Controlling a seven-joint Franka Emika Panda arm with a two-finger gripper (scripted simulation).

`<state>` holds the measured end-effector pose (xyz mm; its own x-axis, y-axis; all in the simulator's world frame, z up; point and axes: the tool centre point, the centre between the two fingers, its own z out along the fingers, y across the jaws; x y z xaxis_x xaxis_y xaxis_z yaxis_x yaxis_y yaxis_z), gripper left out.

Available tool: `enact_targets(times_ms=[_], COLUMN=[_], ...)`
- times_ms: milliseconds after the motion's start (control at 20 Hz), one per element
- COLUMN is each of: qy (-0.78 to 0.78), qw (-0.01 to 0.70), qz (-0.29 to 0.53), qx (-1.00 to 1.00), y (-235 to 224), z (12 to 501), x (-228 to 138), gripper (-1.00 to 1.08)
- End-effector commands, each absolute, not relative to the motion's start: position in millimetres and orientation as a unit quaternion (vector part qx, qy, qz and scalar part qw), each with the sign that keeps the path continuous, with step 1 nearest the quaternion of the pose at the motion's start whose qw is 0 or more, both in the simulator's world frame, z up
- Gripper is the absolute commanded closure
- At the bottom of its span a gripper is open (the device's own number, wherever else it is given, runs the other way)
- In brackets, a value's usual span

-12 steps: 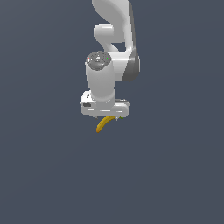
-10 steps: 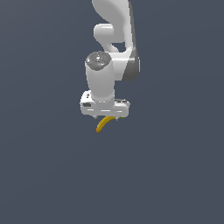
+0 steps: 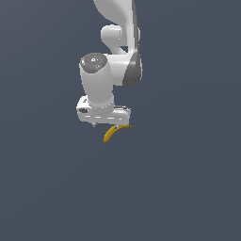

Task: Pick up the object and move it to a goal position.

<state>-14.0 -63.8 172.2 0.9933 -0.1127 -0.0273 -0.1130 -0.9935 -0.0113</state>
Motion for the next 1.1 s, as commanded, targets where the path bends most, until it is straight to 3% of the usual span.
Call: enact_targets(times_ms=[0,1050], qy=[0.056,0.214], qw=[0.006,0.007], qz=[0.014,0.01], qx=[-0.998,-0.977], y=[-63,-44], z=[172,130], x=[-14,-39], gripper=[-0.92,-0.92])
